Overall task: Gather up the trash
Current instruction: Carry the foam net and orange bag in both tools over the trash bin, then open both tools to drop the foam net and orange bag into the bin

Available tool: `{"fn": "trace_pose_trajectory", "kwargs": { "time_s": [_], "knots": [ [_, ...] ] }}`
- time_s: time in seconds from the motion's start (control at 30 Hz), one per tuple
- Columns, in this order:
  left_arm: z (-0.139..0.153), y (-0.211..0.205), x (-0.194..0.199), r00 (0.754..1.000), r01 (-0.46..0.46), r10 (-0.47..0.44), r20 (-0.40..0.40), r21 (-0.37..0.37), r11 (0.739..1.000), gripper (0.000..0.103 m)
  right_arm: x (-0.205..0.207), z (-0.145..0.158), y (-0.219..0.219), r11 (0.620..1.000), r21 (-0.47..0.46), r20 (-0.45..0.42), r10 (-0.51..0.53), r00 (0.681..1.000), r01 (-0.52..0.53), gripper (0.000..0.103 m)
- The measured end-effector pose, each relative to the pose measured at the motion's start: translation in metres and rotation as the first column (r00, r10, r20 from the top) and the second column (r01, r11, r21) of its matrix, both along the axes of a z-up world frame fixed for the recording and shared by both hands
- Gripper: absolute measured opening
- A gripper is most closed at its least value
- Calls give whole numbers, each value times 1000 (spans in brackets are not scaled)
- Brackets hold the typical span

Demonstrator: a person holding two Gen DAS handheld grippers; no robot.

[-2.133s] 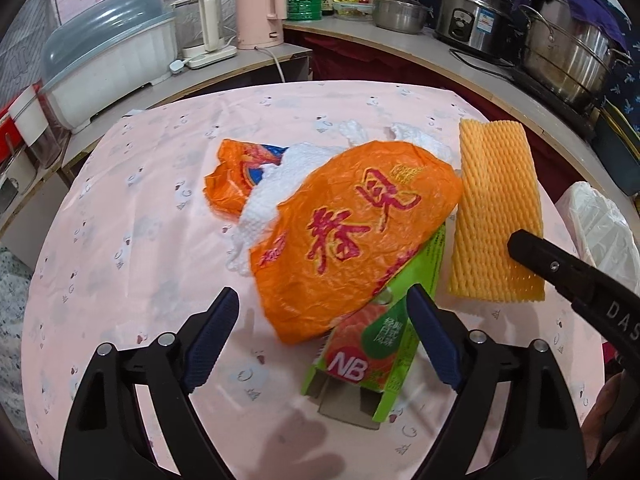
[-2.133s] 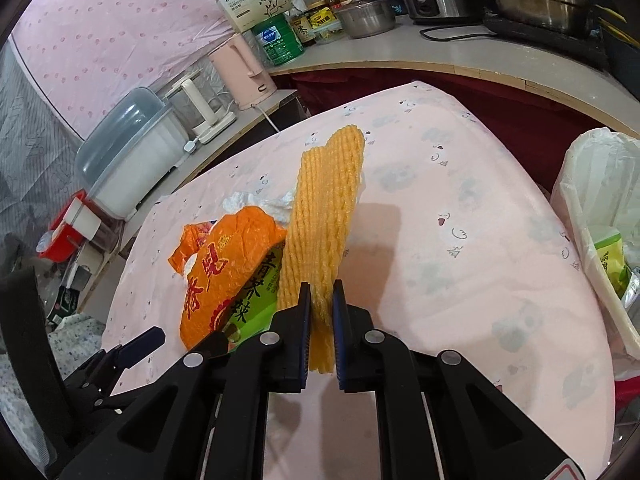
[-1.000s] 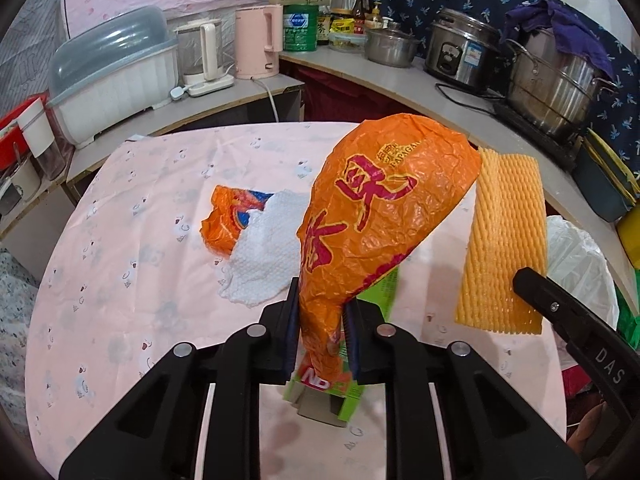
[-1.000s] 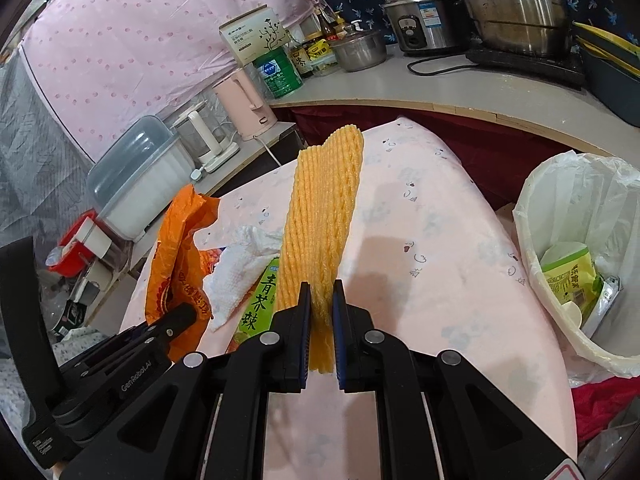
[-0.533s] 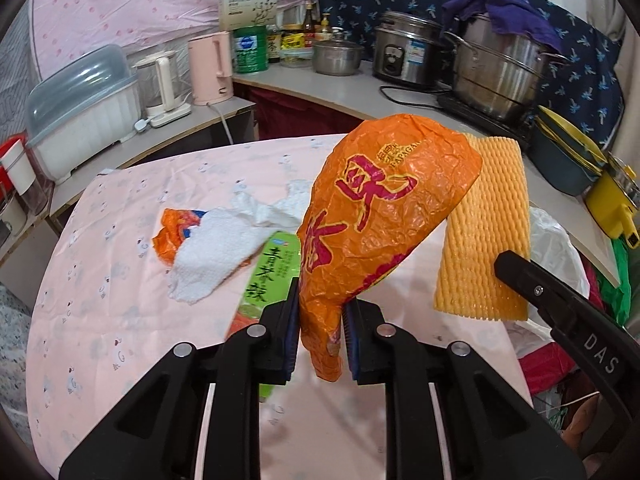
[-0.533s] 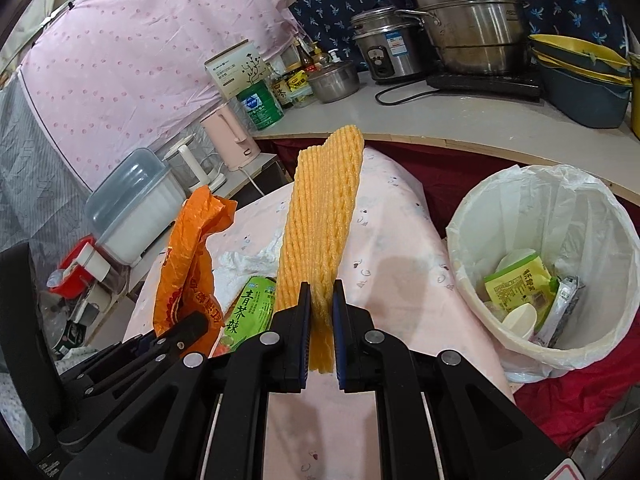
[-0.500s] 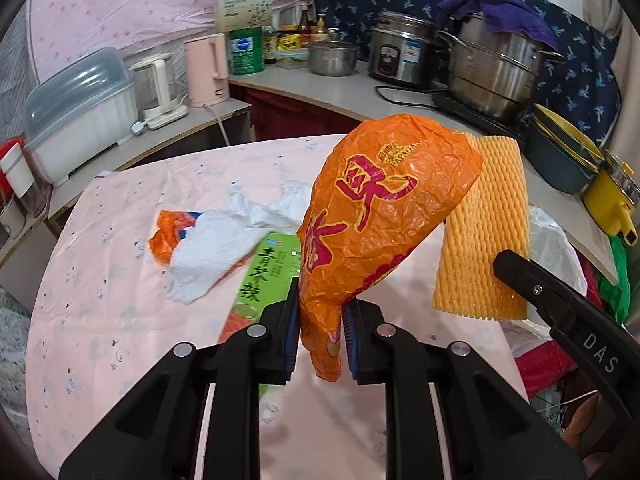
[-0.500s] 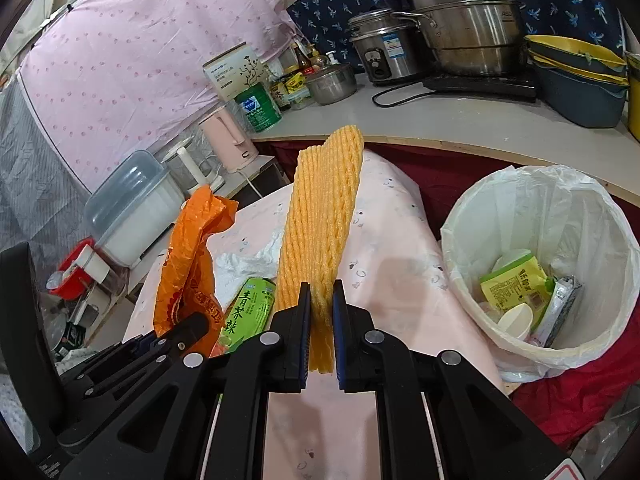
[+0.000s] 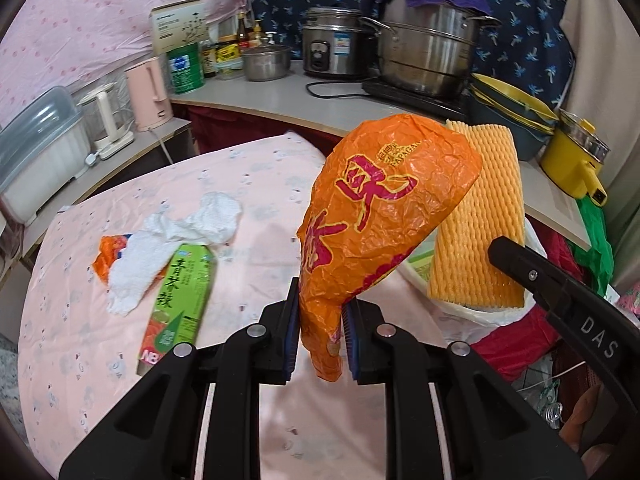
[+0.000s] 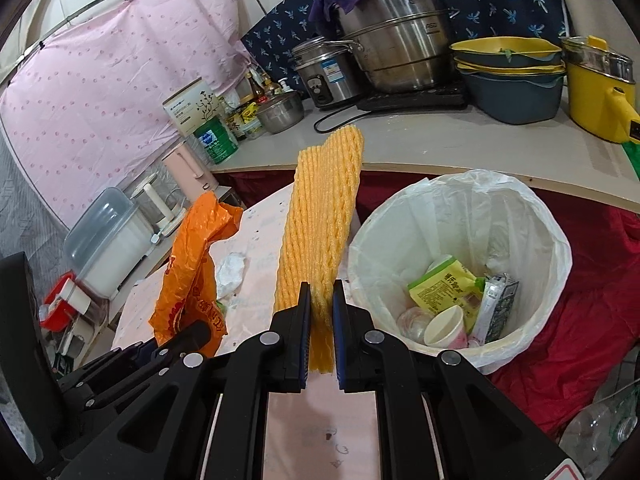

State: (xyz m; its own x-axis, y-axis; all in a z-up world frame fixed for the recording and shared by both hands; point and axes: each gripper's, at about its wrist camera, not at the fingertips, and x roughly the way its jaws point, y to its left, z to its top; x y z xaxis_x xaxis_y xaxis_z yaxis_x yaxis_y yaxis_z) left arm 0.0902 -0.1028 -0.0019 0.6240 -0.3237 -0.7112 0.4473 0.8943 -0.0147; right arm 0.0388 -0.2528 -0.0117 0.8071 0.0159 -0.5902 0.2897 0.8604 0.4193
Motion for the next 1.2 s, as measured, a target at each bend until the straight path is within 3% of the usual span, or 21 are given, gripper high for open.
{"fn": "trace_pose_trajectory", "kwargs": {
  "time_s": [0.57,0.97,1.03,1.2],
  "knots": [
    [-19,-103,-5,980,191,-190,-61,13,981,19,-34,-23,-81,985,31,-36,-169,985,170,10],
    [-36,-147,9,962,252,-249,-107,9,968,21,-32,-44,-114,970,49,-74,-234,969,238,10],
    [-37,-148,13,966,240,-238,-103,7,971,35,-29,-46,-116,969,50,-78,-236,969,241,10],
    [-38,-143,22,973,209,-208,-101,3,978,45,-22,-51,-118,970,53,-88,-233,968,238,10]
  ]
}}
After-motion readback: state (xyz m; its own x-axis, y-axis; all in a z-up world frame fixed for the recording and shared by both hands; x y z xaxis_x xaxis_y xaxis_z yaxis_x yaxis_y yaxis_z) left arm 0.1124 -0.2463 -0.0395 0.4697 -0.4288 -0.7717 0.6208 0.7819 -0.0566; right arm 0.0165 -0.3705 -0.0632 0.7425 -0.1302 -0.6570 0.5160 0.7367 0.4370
